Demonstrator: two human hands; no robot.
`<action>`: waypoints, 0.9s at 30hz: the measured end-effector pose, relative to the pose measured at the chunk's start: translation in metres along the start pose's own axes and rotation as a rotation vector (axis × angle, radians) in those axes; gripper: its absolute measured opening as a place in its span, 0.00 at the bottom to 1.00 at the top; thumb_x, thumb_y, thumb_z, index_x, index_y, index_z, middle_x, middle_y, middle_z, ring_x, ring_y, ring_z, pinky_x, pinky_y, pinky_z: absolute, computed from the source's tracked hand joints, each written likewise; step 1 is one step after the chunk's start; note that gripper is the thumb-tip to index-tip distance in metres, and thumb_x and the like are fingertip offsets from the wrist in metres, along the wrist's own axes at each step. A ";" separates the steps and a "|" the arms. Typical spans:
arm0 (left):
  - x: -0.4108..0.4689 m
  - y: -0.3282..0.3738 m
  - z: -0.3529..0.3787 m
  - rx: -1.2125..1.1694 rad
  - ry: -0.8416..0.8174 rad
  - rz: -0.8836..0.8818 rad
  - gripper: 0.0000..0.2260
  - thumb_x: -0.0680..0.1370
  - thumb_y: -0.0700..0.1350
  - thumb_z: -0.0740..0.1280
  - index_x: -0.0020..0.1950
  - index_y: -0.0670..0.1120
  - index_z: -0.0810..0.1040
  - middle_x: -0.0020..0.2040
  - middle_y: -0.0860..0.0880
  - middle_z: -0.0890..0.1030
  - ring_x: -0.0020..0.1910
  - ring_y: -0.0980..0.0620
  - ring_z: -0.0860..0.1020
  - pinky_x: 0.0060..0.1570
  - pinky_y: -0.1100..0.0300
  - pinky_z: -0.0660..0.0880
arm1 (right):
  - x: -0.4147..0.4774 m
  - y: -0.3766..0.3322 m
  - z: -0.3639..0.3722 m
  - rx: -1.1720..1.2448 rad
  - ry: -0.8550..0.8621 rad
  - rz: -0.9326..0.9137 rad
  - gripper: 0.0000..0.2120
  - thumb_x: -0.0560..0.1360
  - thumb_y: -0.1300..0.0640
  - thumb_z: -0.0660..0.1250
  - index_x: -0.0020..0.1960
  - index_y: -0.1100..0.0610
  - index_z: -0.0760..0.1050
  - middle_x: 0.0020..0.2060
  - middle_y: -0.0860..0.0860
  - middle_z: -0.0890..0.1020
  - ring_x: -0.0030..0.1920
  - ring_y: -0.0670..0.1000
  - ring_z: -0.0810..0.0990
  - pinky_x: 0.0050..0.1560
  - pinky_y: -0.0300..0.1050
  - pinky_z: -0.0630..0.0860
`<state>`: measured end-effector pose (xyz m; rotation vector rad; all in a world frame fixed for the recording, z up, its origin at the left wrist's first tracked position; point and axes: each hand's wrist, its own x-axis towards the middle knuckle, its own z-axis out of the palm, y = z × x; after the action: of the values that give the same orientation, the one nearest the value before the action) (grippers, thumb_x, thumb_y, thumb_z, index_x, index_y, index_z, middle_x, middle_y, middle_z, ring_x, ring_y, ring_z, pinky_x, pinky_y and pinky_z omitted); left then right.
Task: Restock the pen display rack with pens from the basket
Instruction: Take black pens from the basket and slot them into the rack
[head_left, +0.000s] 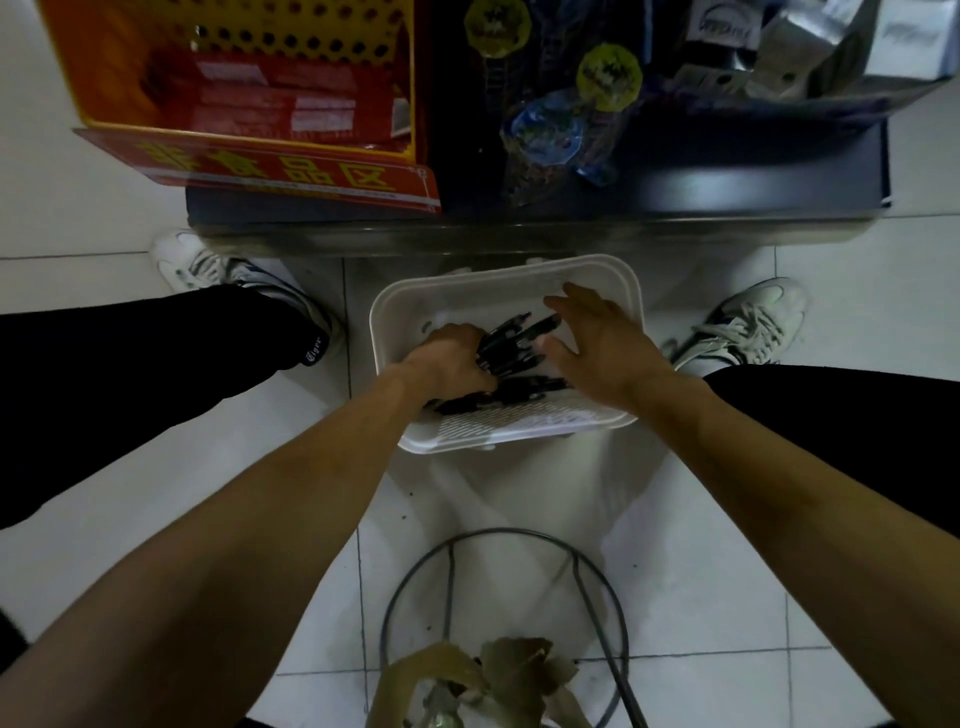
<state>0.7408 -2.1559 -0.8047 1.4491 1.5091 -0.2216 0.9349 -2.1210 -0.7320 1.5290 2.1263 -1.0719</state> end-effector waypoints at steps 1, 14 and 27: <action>-0.002 0.001 -0.003 -0.019 0.002 0.003 0.14 0.72 0.51 0.72 0.53 0.50 0.74 0.48 0.49 0.79 0.47 0.49 0.77 0.49 0.59 0.72 | -0.001 0.000 -0.002 -0.001 0.004 -0.003 0.27 0.81 0.46 0.57 0.78 0.52 0.57 0.78 0.52 0.56 0.75 0.58 0.61 0.73 0.54 0.62; -0.053 0.024 -0.047 -0.195 0.042 0.041 0.12 0.75 0.52 0.71 0.50 0.45 0.78 0.42 0.48 0.81 0.42 0.50 0.77 0.49 0.57 0.72 | -0.025 -0.014 -0.039 0.023 0.032 0.062 0.26 0.82 0.44 0.54 0.77 0.53 0.60 0.74 0.57 0.67 0.71 0.59 0.68 0.70 0.49 0.64; -0.137 0.074 -0.101 -0.597 0.051 0.241 0.12 0.76 0.43 0.71 0.37 0.40 0.74 0.30 0.44 0.76 0.28 0.50 0.76 0.32 0.59 0.76 | -0.062 -0.058 -0.101 0.468 0.221 -0.032 0.23 0.83 0.45 0.53 0.61 0.60 0.78 0.55 0.58 0.82 0.56 0.55 0.80 0.64 0.56 0.73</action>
<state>0.7225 -2.1543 -0.6203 1.1348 1.2749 0.3877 0.9232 -2.0989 -0.6022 1.8986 2.1455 -1.5607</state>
